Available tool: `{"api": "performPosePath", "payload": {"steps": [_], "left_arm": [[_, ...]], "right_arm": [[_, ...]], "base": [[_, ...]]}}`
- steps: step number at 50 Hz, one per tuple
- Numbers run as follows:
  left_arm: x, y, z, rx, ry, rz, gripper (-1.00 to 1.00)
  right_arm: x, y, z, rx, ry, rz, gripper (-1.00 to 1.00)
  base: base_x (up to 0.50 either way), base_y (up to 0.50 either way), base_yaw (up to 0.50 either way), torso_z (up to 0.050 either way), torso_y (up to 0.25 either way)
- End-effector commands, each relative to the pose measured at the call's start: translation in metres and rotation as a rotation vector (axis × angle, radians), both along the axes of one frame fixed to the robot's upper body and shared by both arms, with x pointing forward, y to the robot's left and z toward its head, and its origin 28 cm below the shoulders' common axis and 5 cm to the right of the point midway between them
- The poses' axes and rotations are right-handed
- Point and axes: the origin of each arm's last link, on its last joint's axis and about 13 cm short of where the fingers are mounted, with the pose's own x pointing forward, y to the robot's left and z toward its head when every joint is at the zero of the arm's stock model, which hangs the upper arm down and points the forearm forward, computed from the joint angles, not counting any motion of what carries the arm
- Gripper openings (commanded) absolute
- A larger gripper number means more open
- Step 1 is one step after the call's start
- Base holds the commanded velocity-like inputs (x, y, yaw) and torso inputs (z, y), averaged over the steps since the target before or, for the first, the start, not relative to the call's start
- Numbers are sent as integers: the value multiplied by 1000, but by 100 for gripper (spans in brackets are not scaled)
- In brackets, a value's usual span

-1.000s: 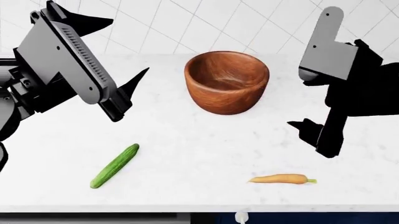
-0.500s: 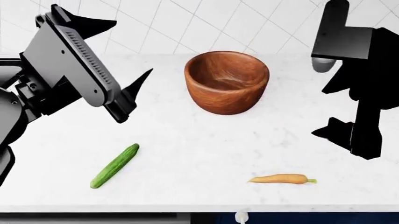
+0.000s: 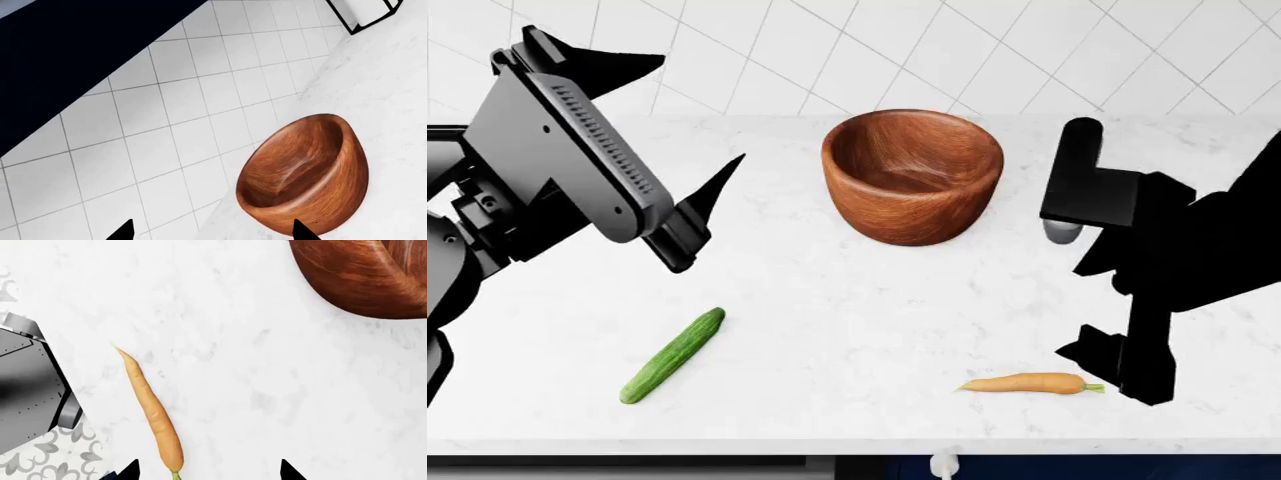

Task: Place the two vegetables and bowl onto the tray for setting up a vegetable dip station.

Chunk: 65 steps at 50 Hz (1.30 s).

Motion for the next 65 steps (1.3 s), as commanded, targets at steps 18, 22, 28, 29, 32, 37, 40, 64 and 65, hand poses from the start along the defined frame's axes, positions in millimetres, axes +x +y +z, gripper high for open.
{"api": "performPosePath", "payload": {"steps": [18, 22, 28, 29, 32, 37, 40, 64, 65], "left_arm": [[3, 2, -6, -17, -3, 8, 100], [2, 3, -6, -15, 2, 8, 100], [1, 3, -6, -16, -1, 13, 100], [1, 3, -6, -16, -1, 14, 100], [1, 3, -7, -18, 0, 14, 100], [1, 4, -7, -20, -1, 15, 100], [0, 3, -8, -22, -1, 14, 100], [1, 6, -15, -19, 6, 31, 100], [1, 6, -15, -17, 2, 33, 100]], "right_arm": [[1, 1, -60, 17, 80, 8, 100], [7, -1, -68, 29, 78, -6, 100], [12, -3, -75, 40, 70, -19, 100], [13, -3, -77, 40, 71, -22, 100], [15, -5, -80, 40, 67, -29, 100], [16, -6, -84, 40, 65, -34, 100], [20, -10, -87, 30, 69, -56, 100], [35, -9, -97, 53, 71, -53, -100], [35, -8, -93, 51, 68, -51, -100]], "base": [[0, 0, 0, 0, 0], [0, 0, 0, 0, 0], [0, 0, 0, 0, 0], [0, 0, 0, 0, 0], [0, 0, 0, 0, 0], [0, 0, 0, 0, 0], [0, 0, 0, 0, 0], [2, 1, 3, 0, 0], [0, 3, 5, 0, 0]]}}
